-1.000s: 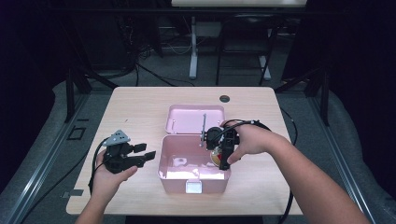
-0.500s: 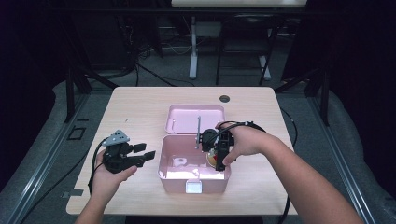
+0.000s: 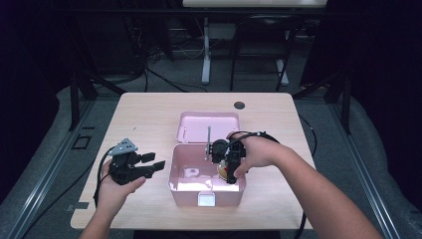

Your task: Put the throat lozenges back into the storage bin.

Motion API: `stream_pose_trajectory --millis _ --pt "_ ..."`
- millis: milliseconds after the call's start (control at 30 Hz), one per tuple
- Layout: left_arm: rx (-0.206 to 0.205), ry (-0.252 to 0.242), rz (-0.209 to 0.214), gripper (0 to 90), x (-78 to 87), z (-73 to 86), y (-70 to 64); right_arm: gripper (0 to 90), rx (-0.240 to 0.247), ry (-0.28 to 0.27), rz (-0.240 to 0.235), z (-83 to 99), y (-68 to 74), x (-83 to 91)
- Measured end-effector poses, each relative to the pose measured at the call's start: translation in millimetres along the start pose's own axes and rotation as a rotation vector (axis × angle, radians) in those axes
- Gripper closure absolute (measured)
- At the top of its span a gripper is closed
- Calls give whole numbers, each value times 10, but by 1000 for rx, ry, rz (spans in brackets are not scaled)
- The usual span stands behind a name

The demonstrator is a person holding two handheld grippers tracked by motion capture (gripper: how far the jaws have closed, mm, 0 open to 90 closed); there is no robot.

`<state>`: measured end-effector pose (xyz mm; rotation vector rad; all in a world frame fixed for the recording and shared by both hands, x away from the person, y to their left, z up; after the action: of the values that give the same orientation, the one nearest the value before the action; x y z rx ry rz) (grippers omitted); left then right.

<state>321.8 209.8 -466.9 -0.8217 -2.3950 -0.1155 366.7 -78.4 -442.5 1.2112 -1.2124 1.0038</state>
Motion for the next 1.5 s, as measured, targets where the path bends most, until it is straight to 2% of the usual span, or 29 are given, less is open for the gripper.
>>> stream_pose_trajectory --millis 233,500,633,1133,1267,1500 --pt "3 -4 -2 461 -2 1 5 199 -8 4 -7 1 -43 -126" --pt "3 -3 -4 461 -7 4 7 199 0 25 11 -42 -47 -215" --pt "4 -6 -6 461 -1 3 13 199 -11 23 -3 -62 -52 -271" --pt "4 -5 -6 461 2 3 19 199 -13 78 35 -136 -83 -458" --pt "6 -7 -6 461 4 4 23 199 -24 65 18 -133 -97 -506" --pt "2 -3 -7 461 -5 5 20 199 -19 84 21 -87 -108 -582"
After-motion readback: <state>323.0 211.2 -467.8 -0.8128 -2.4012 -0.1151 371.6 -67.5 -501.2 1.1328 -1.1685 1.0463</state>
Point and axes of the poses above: each handheld gripper's, and its own axes: x roughly backward along the jaws, z roughly out of its underside, y roughly to its left, the point moved 1 cm from there along -x, roughly forward along the jaws, and after that the axes turned 8 degrees about -z, right-handed, at the moved point
